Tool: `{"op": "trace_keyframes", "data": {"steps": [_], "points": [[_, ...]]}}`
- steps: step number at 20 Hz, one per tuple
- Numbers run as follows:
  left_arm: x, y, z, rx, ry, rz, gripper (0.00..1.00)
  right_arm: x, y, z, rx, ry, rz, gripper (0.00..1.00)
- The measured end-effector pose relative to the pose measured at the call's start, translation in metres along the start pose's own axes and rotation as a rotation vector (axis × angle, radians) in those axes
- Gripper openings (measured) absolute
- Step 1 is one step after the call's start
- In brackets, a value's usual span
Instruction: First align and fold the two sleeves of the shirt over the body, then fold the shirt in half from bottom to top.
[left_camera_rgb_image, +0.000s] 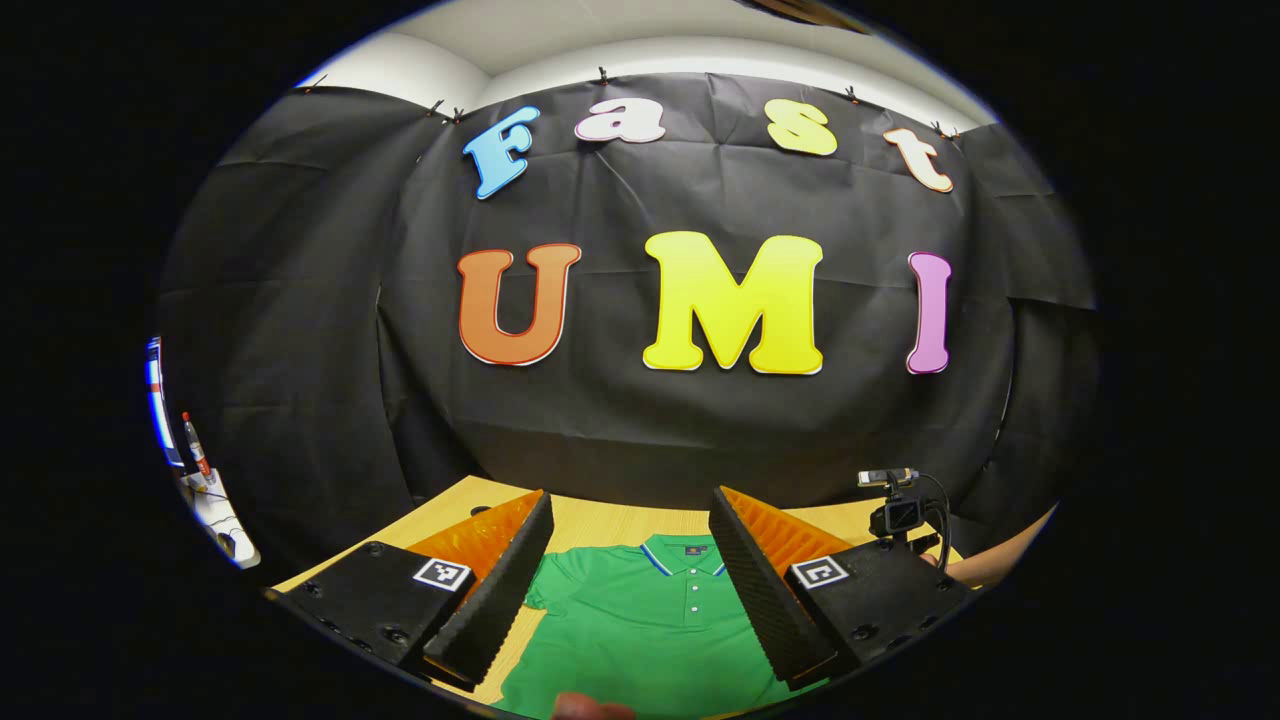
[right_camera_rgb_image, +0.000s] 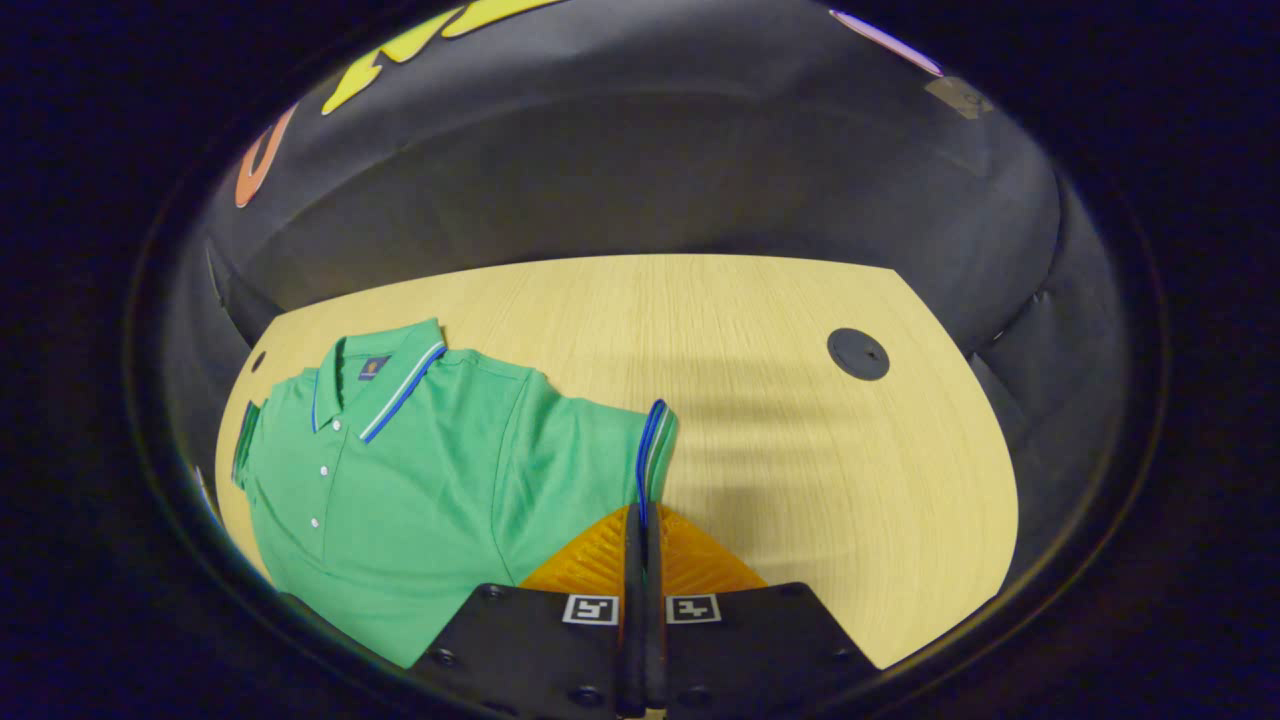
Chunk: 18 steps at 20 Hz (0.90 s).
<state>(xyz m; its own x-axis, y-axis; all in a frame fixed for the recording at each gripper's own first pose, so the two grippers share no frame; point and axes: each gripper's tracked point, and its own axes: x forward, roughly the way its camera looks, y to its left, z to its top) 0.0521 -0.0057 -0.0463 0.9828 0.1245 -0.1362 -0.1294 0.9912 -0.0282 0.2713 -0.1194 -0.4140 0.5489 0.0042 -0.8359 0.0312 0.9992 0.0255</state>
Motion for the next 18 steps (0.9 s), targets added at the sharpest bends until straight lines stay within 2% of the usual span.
{"op": "trace_keyframes", "data": {"steps": [5, 8, 13, 18], "points": [[-0.003, 0.021, -0.003, 0.007, 0.006, 0.041, 1.0, -0.039, 0.006, 0.022, 0.043, -0.058, 0.021, 0.02], [-0.006, 0.036, -0.005, 0.003, 0.01, 0.066, 1.0, -0.062, 0.026, 0.038, 0.067, -0.09, 0.032, 0.02], [-0.017, 0.07, -0.012, -0.017, 0.026, 0.114, 1.0, -0.087, 0.097, 0.065, 0.06, -0.138, 0.083, 0.02], [-0.033, 0.113, -0.021, -0.025, 0.059, 0.178, 1.0, -0.068, 0.173, 0.058, 0.035, -0.107, 0.121, 0.02]]}}
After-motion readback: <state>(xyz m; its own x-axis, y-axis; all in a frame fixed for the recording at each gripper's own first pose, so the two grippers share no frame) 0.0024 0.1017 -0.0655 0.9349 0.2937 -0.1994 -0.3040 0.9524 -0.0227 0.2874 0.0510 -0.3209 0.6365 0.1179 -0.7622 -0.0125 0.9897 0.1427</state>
